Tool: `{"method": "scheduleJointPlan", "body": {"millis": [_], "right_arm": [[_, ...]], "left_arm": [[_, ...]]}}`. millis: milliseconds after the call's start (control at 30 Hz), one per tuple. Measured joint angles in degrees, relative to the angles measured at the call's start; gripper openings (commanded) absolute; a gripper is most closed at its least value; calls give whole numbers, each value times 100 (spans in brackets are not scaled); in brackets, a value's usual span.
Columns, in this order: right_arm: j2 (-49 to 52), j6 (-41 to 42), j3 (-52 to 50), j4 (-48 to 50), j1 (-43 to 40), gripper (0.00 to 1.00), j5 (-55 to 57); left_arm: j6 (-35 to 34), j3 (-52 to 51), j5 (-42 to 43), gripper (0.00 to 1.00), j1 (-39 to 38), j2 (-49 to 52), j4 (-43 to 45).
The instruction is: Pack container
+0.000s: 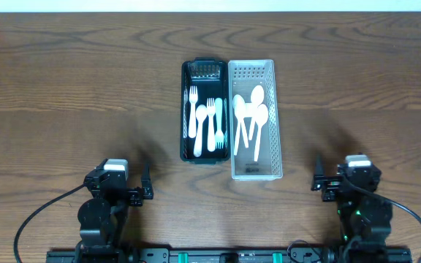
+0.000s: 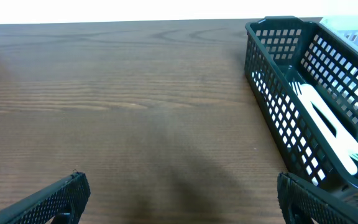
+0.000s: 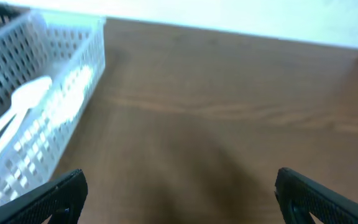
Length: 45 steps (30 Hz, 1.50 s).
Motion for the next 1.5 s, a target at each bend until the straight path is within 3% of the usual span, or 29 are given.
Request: {"method": "scheduleJointPlan", "body": {"millis": [1500], "right_arm": [[2, 0, -4, 153, 0, 99, -59]], "left_arm": [[0, 0, 0, 98, 0, 0, 0]]}}
